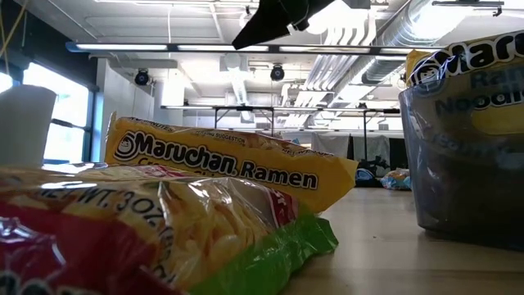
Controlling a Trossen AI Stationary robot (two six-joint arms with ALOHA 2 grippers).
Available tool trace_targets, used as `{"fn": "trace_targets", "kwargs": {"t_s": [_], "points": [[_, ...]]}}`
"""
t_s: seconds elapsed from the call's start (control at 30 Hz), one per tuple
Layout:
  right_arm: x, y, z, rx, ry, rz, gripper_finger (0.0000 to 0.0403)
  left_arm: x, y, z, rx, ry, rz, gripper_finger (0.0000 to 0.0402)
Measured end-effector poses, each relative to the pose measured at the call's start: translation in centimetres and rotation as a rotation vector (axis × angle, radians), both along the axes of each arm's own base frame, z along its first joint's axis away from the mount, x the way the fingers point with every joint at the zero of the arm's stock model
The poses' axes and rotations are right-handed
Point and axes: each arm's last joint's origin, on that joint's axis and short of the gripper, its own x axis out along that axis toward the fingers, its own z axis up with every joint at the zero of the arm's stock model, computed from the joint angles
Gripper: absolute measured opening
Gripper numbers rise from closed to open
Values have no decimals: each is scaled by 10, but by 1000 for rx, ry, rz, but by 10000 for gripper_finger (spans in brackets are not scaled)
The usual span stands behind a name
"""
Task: Sort Maruchan noodles
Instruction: Put the green noodle pack into the gray bin
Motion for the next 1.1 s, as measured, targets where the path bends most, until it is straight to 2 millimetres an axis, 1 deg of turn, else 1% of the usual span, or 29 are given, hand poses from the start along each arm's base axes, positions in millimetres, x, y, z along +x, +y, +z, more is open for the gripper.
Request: {"fn": "trace_targets", "kwargs": {"t_s": [0.1, 0.2, 0.4, 0.63, 0.73, 0.9, 1.1], "points": [[0, 1, 0, 4, 4, 14, 0, -4, 3, -11, 17, 26, -15, 35], [0, 1, -1, 5, 10, 18, 0, -6, 4, -17, 25, 36, -18, 35], [0, 0, -1, 4, 10, 17, 0, -6, 2, -17, 12, 33, -36, 37], [0, 0, -1, 4, 11, 17, 0, -6, 2, -17, 3, 36, 17, 75], [0, 0, -1, 4, 11, 17, 0, -5, 1, -15, -9, 35, 65, 94], [0, 1, -1, -3, 14, 20, 0, -3, -3, -4, -50, 23, 127, 118], [0, 0, -1, -3, 14, 19, 0, -2, -9, 9, -99, 31, 179, 130]]}}
